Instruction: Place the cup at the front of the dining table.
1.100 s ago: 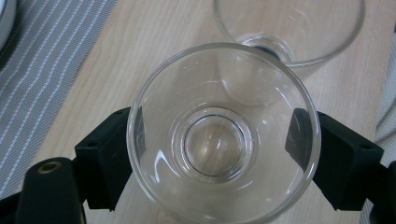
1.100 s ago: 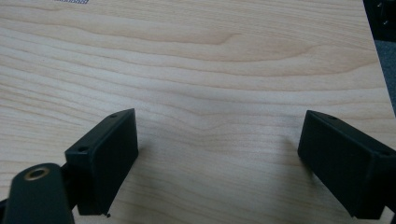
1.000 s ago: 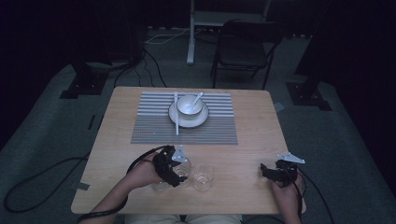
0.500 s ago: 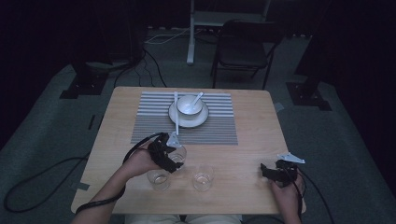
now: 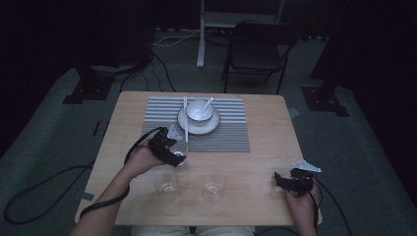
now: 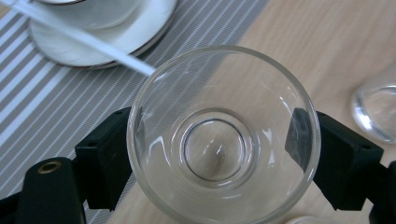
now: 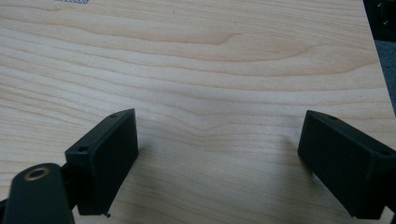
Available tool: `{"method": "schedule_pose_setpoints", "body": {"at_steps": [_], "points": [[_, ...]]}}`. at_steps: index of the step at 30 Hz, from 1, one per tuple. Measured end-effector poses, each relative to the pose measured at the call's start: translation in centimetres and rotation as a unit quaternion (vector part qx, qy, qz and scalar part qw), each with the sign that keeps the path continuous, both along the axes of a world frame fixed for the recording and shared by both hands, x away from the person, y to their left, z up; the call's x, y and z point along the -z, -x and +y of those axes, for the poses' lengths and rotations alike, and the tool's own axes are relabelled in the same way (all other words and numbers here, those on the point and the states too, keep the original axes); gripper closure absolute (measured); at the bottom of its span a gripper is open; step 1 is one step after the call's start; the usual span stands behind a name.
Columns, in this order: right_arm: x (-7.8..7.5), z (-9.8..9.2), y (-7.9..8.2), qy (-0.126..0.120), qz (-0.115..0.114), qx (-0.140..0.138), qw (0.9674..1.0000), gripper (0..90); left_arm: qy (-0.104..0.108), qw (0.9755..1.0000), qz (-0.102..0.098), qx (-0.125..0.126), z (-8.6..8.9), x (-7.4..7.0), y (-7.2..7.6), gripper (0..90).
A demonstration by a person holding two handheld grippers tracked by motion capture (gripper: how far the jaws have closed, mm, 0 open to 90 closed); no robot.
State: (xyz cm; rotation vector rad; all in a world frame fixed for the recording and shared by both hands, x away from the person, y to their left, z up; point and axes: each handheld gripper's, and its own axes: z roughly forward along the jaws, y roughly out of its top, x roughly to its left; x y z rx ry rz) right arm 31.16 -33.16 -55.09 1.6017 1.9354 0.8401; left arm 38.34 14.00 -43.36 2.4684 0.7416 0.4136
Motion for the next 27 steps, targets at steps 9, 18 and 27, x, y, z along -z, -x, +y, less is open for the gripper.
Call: {"method": "schedule_pose_setpoints", "body": {"at_steps": [9,18,27], "points": [[0.0,0.0,0.0,0.000,0.000,0.000,1.0000,11.6,0.011,0.9976,-0.003,-0.069,2.0,-0.3,-2.7,17.7],[0.0,0.0,0.0,0.000,0.000,0.000,1.0000,11.6,0.020,0.9890,-0.012,-0.146,3.1,0.1,-6.0,17.7],[0.0,0.0,0.0,0.000,0.000,0.000,1.0000,11.6,0.033,0.9771,-0.009,-0.210,3.2,1.0,-8.8,17.7]]}}
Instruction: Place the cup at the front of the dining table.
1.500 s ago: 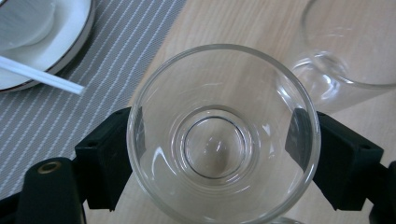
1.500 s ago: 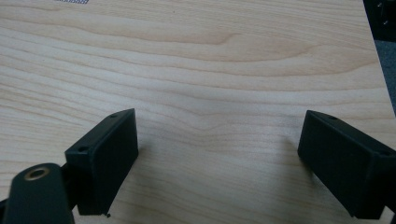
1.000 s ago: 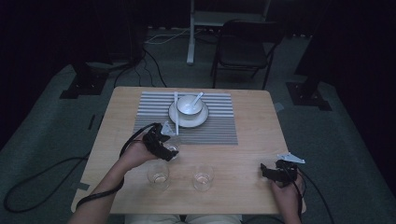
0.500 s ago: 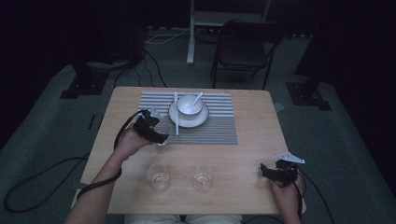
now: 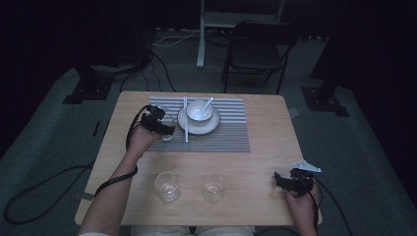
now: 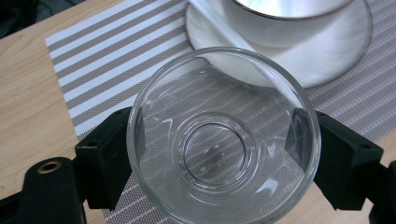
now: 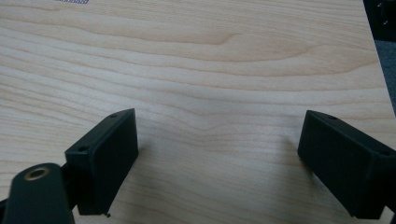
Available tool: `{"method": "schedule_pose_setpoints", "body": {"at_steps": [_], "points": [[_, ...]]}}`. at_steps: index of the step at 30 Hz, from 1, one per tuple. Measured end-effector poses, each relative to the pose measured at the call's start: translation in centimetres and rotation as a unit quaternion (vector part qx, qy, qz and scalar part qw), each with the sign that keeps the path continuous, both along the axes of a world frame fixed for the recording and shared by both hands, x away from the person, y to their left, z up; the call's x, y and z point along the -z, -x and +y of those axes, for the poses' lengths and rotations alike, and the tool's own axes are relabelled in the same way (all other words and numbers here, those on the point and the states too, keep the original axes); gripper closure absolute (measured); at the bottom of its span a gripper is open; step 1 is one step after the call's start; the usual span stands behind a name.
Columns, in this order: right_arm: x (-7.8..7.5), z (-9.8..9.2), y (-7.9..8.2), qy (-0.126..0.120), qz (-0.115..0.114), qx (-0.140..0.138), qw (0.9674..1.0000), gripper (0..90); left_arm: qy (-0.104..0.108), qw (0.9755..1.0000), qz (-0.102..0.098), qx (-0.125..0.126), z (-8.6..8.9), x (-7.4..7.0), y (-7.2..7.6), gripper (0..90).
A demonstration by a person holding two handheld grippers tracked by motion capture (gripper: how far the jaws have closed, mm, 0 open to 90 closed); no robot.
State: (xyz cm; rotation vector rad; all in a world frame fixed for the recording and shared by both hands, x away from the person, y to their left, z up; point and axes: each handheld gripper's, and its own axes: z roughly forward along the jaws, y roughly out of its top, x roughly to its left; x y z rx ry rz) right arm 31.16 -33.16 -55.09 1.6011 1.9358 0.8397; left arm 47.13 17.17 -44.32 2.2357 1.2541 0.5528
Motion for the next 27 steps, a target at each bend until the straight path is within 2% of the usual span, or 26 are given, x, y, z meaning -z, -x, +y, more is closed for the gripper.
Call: {"method": "schedule_pose_setpoints", "body": {"at_steps": [1,3,8,11,15,17,20,21,23,27], "points": [[0.0,0.0,0.0,0.000,0.000,0.000,1.0000,11.6,0.003,0.9999,-0.001,-0.013,0.1,0.2,-0.2,17.7],[0.0,0.0,0.0,0.000,0.000,0.000,1.0000,11.6,0.003,0.9999,0.000,-0.013,0.2,0.4,-0.5,17.7],[0.0,0.0,0.0,0.000,0.000,0.000,1.0000,11.6,-0.003,0.9995,0.001,-0.031,0.5,0.8,-1.1,17.8],[0.0,0.0,0.0,0.000,0.000,0.000,1.0000,11.6,0.000,0.9992,0.003,-0.040,0.9,1.1,-1.5,17.8],[0.0,0.0,0.0,0.000,0.000,0.000,1.0000,11.6,-0.010,0.9986,0.018,-0.048,0.8,1.6,-1.8,17.7],[0.0,0.0,0.0,0.000,0.000,0.000,1.0000,11.6,-0.012,0.9984,0.018,-0.051,0.8,1.9,-1.8,17.7],[0.0,0.0,0.0,0.000,0.000,0.000,1.0000,11.6,-0.013,0.9983,0.029,-0.048,0.7,2.4,-1.8,17.7],[0.0,0.0,0.0,0.000,0.000,0.000,1.0000,11.6,-0.011,0.9984,0.026,-0.049,0.8,2.7,-1.7,17.7],[0.0,0.0,0.0,0.000,0.000,0.000,1.0000,11.6,0.008,0.9979,0.026,-0.059,1.2,2.9,-1.7,17.6],[0.0,0.0,0.0,0.000,0.000,0.000,1.0000,11.6,0.012,0.9978,0.022,-0.061,1.3,3.0,-1.6,17.5]]}}
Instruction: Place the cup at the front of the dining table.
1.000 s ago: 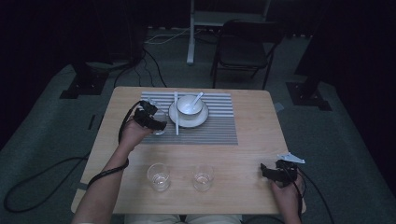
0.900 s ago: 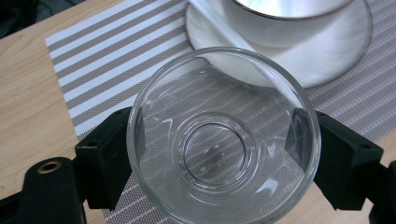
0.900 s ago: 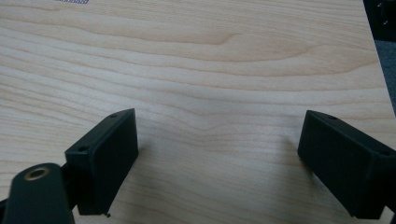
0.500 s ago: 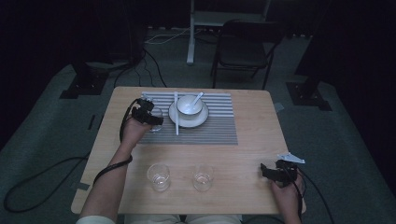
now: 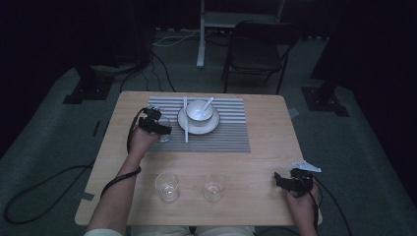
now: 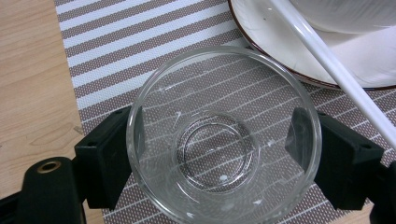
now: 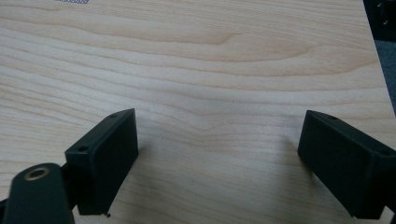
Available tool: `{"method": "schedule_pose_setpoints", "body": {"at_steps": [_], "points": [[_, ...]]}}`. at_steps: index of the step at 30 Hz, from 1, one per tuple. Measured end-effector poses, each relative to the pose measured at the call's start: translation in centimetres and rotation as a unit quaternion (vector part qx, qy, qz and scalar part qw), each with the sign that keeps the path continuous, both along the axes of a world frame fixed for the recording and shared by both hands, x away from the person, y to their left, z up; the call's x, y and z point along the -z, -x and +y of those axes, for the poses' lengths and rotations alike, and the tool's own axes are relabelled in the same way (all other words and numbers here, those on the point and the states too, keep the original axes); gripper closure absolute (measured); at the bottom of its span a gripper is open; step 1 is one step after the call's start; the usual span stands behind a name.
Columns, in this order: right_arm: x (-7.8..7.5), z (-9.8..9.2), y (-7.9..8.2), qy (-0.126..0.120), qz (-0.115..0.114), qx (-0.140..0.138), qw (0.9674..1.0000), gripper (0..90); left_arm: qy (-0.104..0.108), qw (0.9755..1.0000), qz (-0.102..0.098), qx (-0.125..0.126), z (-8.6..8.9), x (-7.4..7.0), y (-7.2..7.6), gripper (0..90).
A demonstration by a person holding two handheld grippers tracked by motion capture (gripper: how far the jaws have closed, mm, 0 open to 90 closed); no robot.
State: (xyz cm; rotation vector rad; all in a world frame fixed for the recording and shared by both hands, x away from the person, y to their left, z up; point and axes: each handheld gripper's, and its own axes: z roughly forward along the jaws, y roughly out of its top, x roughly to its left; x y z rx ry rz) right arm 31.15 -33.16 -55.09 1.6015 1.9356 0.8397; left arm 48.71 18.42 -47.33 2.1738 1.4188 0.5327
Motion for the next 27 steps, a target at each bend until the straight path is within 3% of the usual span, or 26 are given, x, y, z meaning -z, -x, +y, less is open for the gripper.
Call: {"method": "schedule_pose_setpoints", "body": {"at_steps": [5,9,11,12,19,21,23,27], "points": [[0.0,0.0,0.0,0.000,0.000,0.000,1.0000,11.6,0.012,0.9999,-0.007,-0.006,0.1,0.3,0.1,17.2],[0.0,0.0,0.0,0.000,0.000,0.000,1.0000,11.6,0.038,0.9993,-0.002,-0.006,0.5,0.6,0.4,9.7],[0.0,0.0,0.0,0.000,0.000,0.000,1.0000,11.6,0.038,0.9992,0.000,-0.008,0.5,0.9,0.6,7.5],[0.0,0.0,0.0,0.000,0.000,0.000,1.0000,11.6,0.042,0.9991,0.009,-0.007,0.5,1.1,0.5,1.3],[0.0,0.0,0.0,0.000,0.000,0.000,1.0000,11.6,0.046,0.9988,0.003,-0.016,1.3,1.7,1.2,1.3],[0.0,0.0,0.0,0.000,0.000,0.000,1.0000,11.6,0.047,0.9988,-0.002,-0.014,1.6,1.8,1.5,1.3],[0.0,0.0,0.0,0.000,0.000,0.000,1.0000,11.6,0.027,0.9993,-0.022,-0.017,1.8,1.9,2.1,1.4],[0.0,0.0,0.0,0.000,0.000,0.000,1.0000,11.6,0.029,0.9986,-0.044,-0.007,2.5,1.8,3.1,1.4]]}}
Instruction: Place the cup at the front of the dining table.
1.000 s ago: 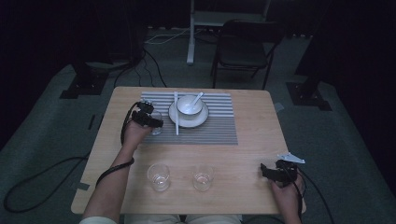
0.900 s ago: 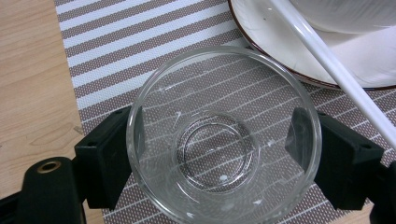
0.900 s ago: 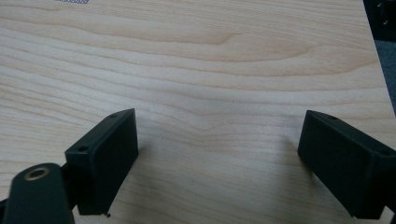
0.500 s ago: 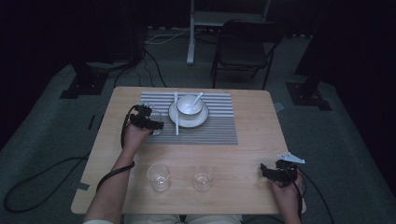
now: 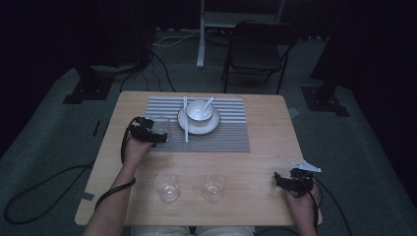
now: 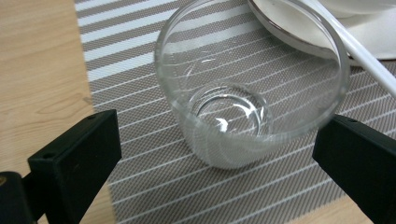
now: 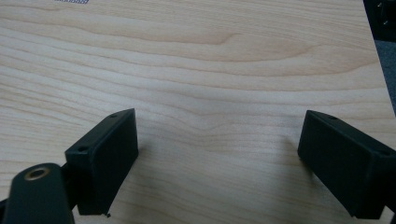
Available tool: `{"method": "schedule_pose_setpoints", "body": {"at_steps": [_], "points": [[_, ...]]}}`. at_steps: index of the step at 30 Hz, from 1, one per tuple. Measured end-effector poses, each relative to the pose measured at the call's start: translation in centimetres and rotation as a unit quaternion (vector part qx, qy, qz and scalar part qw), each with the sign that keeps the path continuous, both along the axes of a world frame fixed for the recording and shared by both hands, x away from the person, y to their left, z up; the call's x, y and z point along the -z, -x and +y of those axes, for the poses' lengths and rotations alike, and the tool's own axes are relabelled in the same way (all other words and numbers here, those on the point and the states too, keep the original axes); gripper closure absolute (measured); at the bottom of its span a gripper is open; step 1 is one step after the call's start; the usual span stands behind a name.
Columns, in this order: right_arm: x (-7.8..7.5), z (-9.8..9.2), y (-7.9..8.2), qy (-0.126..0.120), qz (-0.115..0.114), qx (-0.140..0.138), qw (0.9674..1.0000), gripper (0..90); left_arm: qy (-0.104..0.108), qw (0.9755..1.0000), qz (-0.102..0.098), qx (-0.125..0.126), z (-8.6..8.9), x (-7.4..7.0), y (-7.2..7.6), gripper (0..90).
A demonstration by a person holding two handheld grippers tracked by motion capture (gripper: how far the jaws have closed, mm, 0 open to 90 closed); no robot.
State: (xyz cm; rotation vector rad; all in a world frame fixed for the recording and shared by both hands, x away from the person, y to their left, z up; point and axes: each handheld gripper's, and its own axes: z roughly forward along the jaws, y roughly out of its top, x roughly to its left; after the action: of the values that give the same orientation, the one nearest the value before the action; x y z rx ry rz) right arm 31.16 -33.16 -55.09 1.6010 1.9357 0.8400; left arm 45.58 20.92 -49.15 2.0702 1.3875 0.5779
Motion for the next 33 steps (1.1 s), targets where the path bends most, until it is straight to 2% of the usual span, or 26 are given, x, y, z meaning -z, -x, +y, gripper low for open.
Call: {"method": "schedule_pose_setpoints", "body": {"at_steps": [3,5,8,12,17,23,33], "points": [[0.0,0.0,0.0,0.000,0.000,0.000,1.0000,11.6,0.002,1.0000,-0.006,0.006,0.4,0.2,0.6,1.4],[0.0,0.0,0.0,0.000,0.000,0.000,1.0000,11.6,-0.008,0.9999,-0.005,0.009,0.5,0.4,0.9,1.4],[0.0,0.0,0.0,0.000,0.000,0.000,1.0000,11.6,-0.003,0.9999,-0.012,0.011,0.7,0.7,1.4,1.4],[0.0,0.0,0.0,0.000,0.000,0.000,1.0000,11.6,0.000,0.9998,-0.011,0.016,0.8,0.9,2.0,1.4],[0.0,0.0,0.0,0.000,0.000,0.000,1.0000,11.6,0.010,0.9995,-0.024,0.021,1.2,1.1,3.0,1.4],[0.0,0.0,0.0,0.000,0.000,0.000,1.0000,11.6,0.023,0.9990,-0.026,0.028,1.6,1.1,3.9,1.4],[0.0,0.0,0.0,0.000,0.000,0.000,1.0000,11.6,0.029,0.9985,-0.032,0.034,2.6,1.4,6.0,1.4]]}}
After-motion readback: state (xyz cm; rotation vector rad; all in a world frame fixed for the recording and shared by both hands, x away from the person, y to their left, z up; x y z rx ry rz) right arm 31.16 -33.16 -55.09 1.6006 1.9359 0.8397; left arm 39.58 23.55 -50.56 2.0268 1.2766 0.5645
